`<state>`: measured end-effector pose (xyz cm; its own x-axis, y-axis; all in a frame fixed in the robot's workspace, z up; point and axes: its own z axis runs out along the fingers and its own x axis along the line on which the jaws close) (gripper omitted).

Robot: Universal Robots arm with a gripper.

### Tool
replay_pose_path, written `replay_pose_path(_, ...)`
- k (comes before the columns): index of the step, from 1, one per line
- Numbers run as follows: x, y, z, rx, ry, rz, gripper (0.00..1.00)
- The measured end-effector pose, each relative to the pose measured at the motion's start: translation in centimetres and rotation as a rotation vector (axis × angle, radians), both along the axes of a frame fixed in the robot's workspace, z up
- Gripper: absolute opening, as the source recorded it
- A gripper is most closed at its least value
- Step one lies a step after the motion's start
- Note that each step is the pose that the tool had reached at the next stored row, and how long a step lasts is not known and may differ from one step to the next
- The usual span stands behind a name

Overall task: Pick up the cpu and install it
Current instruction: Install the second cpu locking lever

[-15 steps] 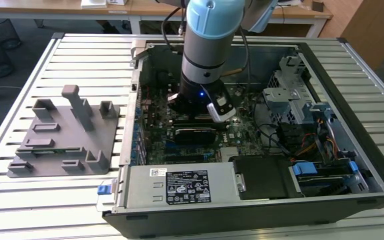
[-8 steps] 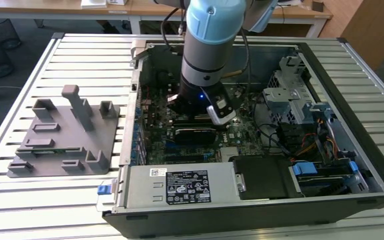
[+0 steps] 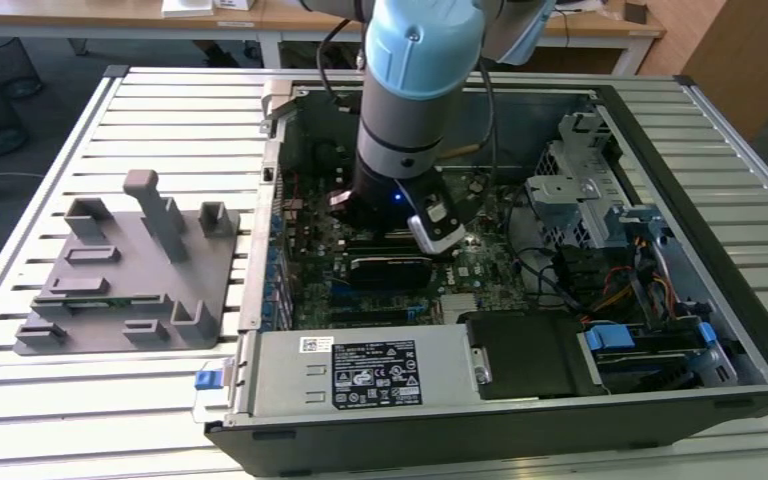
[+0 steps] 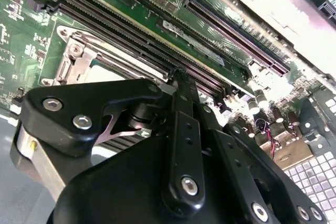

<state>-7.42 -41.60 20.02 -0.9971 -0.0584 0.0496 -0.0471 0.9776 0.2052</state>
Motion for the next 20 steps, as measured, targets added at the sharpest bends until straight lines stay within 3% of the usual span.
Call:
replay_pose_path(3, -0.1, -0.11, -0.26, 0.0125, 0.0, 0.0, 0.12)
replay_pose_path(9, -0.2, -0.19, -0.63, 0.059, 0.0, 0.0, 0.12)
replay_pose_path(15, -0.4, -0.24, -0.93, 0.0901, 0.0, 0.0, 0.12)
replay_pose_path(20, -0.6, -0.25, -1.12, 0.1077, 0.0, 0.0, 0.12)
